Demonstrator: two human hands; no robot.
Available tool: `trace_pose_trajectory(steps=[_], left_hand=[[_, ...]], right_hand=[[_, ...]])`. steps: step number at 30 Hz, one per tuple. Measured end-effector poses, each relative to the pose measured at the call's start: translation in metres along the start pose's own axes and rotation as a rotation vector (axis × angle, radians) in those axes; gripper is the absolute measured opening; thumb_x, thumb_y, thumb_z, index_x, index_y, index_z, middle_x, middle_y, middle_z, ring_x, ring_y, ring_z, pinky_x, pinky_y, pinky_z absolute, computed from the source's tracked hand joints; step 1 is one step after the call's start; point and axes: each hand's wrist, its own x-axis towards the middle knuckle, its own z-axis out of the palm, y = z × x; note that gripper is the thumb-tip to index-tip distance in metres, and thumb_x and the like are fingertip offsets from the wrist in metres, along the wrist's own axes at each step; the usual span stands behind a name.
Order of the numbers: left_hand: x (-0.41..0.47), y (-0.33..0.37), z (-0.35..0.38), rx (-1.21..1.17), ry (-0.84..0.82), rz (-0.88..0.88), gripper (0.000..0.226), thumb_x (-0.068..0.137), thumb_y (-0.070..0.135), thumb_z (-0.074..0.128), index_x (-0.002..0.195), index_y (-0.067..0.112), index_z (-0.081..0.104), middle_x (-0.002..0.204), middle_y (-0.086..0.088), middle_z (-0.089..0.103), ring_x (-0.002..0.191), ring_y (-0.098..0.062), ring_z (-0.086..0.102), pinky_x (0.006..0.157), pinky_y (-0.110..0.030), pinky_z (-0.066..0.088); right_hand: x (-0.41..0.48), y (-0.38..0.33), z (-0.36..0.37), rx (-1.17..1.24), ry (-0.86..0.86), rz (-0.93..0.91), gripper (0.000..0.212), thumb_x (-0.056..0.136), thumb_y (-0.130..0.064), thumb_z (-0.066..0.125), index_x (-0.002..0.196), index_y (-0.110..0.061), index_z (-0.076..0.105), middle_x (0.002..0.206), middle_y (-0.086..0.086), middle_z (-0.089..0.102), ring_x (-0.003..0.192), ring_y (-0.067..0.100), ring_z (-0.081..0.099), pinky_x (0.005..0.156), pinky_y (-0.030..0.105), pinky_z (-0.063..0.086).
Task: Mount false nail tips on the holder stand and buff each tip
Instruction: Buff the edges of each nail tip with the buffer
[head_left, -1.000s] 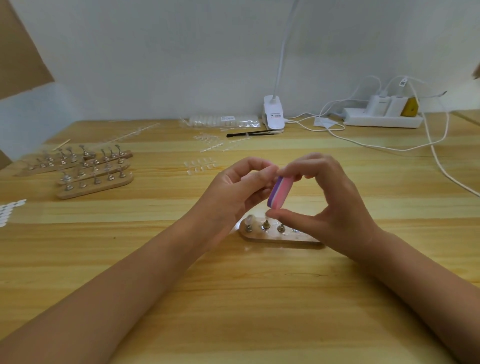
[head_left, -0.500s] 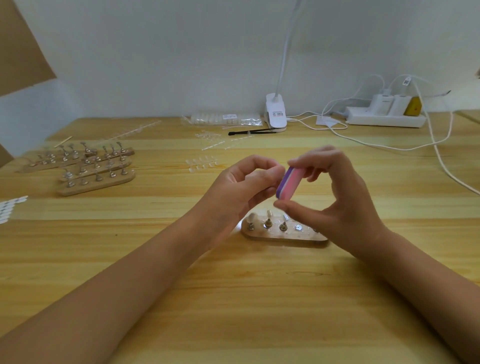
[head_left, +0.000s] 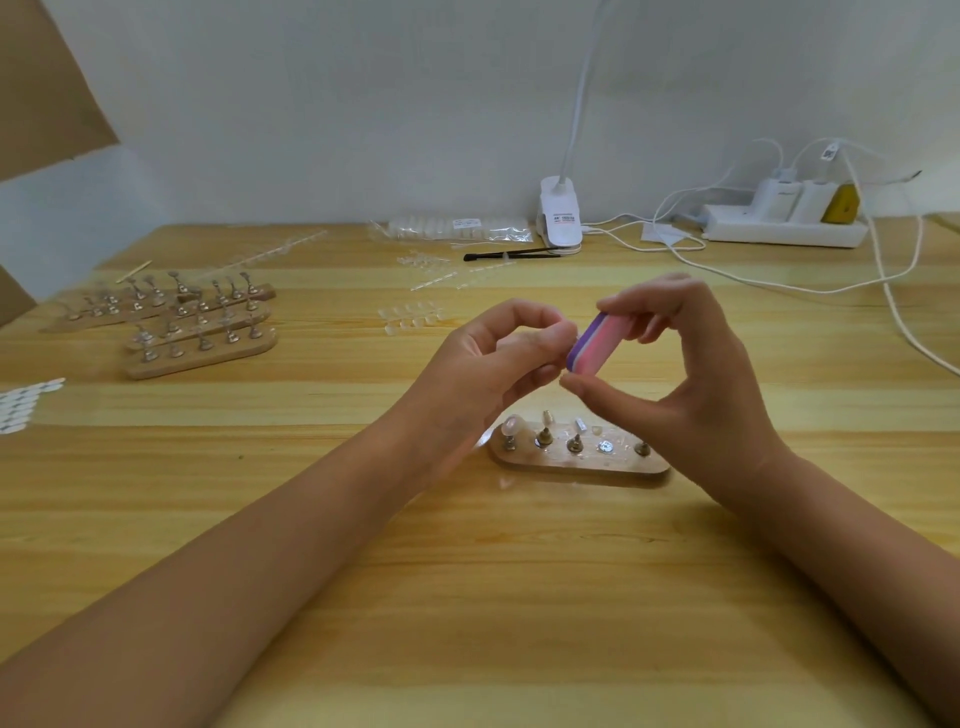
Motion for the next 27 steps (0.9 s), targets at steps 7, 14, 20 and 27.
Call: trace_pose_trajectory(steps=[7, 14, 20, 27], left_hand=[[0.0012, 0.0017, -0.0034, -0.06, 0.006, 0.02, 0.008, 0.082, 0.024, 0.066, 0.088, 0.018, 0.065, 0.085, 0.004, 0.07, 0.084, -0.007, 0.062, 0.085, -0.018, 0.051], [0.0028, -0.0008, -0.0017, -0.061, 0.045, 0.008, 0.024, 0.083, 0.028, 0.064, 0.104, 0.017, 0.068, 0.087, 0.006, 0.071, 0.086, -0.007, 0.063, 0.086, -0.019, 0.052], [0.0008, -0.001, 0.0008, -0.026, 0.024, 0.008, 0.017, 0.083, 0.028, 0.064, 0.095, 0.018, 0.068, 0.086, 0.006, 0.069, 0.085, -0.007, 0.062, 0.085, -0.018, 0.053], [-0.0003, 0.0013, -0.0001, 0.061, 0.026, -0.005, 0.004, 0.086, 0.026, 0.068, 0.087, 0.027, 0.072, 0.089, 0.006, 0.068, 0.089, -0.008, 0.062, 0.091, -0.024, 0.051]], right_hand=[[0.0044, 0.0079, -0.0054, 0.043, 0.11, 0.119, 0.046, 0.078, -0.039, 0.074, 0.113, -0.029, 0.046, 0.104, -0.015, 0.054, 0.091, 0.008, 0.054, 0.081, 0.022, 0.042], [0.0027, 0.0041, -0.0016, 0.108, 0.047, 0.058, 0.049, 0.079, -0.034, 0.073, 0.118, -0.028, 0.045, 0.112, -0.023, 0.053, 0.103, 0.004, 0.056, 0.086, 0.024, 0.043], [0.0003, 0.0022, 0.0007, 0.024, -0.022, -0.003, 0.052, 0.08, -0.035, 0.071, 0.123, -0.023, 0.045, 0.117, -0.021, 0.051, 0.103, -0.004, 0.051, 0.086, 0.017, 0.041], [0.0011, 0.0016, -0.0012, 0.017, 0.026, 0.038, 0.05, 0.08, -0.037, 0.071, 0.121, -0.022, 0.048, 0.117, -0.023, 0.051, 0.104, -0.011, 0.049, 0.088, 0.013, 0.04]])
